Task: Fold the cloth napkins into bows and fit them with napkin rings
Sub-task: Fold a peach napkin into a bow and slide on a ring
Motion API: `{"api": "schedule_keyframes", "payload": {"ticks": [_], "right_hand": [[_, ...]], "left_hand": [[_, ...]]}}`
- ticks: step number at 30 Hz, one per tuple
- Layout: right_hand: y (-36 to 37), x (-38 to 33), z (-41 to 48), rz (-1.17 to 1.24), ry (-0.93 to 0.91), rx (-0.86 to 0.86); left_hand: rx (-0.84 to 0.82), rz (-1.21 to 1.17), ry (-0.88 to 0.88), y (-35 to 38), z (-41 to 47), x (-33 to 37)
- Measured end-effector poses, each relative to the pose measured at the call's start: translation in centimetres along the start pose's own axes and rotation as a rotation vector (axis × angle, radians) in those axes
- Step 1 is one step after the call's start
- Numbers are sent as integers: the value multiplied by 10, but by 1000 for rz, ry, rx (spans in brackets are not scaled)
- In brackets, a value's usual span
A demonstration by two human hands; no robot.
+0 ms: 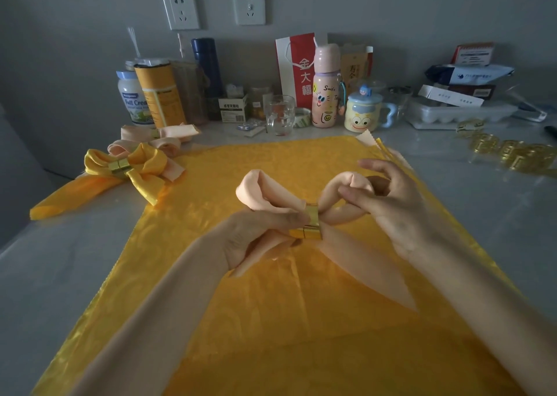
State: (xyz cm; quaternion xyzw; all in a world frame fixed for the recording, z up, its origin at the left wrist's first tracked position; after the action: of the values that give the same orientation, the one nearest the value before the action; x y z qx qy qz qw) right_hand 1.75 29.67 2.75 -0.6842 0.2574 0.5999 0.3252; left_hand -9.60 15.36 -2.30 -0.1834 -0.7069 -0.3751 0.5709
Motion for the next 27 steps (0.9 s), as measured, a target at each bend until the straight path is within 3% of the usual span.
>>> {"api": "schedule_keyframes", "payload": {"ticks": [3,6,9,12,19,27], "right_hand": [[19,23,-6,306,349,-208],[33,27,-20,198,539,-459],[34,29,-23,145,604,-530],[30,30,-19,62,573,-491],[22,25,-7,-5,400,-380],[17,24,-3,-14,393,-435]], "left_hand": [[-22,75,70,-2,7,12],[-9,-44,100,-2,8,10],[-24,-13,139,2,4,11],[-102,69,183,8,3,14],[-312,560,166,8,-3,18],[-385,473,110,18,-7,5]]}}
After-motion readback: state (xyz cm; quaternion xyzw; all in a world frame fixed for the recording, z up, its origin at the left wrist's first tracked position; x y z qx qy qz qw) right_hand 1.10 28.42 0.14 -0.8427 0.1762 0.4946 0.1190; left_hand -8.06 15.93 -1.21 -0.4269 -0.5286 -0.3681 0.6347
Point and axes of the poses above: each hand's wrist, its own z-axis towards the middle knuckle, its own y-axis out of the palm, x = y × z, the point moved 7 cm from there along z, towards the middle knuckle, and after that the axes turned 14 degrees about y, right-handed, at the moved point
